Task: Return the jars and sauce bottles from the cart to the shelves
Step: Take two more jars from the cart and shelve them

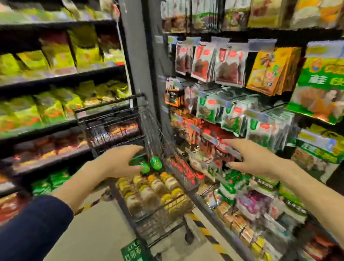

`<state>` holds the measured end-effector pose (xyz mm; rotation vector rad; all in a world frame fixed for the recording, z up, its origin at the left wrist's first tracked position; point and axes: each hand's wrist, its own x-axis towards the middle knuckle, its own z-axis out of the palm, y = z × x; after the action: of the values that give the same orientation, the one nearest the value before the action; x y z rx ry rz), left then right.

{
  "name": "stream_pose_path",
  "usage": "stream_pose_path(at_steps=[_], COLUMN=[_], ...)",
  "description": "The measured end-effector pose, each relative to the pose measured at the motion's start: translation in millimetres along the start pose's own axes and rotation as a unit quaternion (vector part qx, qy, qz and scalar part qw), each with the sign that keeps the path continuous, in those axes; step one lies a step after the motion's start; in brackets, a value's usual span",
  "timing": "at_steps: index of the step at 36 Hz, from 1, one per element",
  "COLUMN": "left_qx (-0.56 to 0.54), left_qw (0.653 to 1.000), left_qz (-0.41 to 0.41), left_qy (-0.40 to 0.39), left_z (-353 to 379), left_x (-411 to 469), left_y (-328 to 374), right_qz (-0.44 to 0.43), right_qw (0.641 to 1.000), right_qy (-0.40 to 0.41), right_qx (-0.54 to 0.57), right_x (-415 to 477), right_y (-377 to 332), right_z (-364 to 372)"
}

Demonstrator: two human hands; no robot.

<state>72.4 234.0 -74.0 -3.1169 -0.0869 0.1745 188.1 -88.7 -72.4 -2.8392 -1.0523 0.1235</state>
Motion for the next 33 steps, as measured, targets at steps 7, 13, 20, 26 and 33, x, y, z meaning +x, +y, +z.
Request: stream_pose_path(at_steps=[7, 13, 20, 26, 33], left_qx=[0.008, -0.005, -0.032, -0.062, -0.080], left_qw=[0.998, 0.995, 0.990, 0.983, 0.974], left_qz=[-0.067, -0.094, -0.129, -0.154, -0.195], left_qy=[-0.012, -0.030, -0.044, -0.071, -0.086], left_z=[4.8, 17.2, 34.0, 52.5, 81.7], left_x=[-2.5, 1.5, 24.9, 61.1, 124.9], left_y=[-78.8, -111.1, -130.1, -139.3, -135.6], right_qz=[-0.070, -0.110, -0.143, -0.177, -0.233], right_qw=[0.997, 0.994, 0.989, 0.981, 0.966], right_qy=[-0.009, -0.019, -0.049, -0.073, -0.113], right_qx=[0.000, 0.006, 0.008, 0.006, -0.007], right_x=[75.4, 126.8, 184.8, 248.0, 324.6], right_y=[-48.4, -69.6, -76.4, -68.5, -45.8], right_z=[9.1, 24.5, 39.8, 54.8, 77.6])
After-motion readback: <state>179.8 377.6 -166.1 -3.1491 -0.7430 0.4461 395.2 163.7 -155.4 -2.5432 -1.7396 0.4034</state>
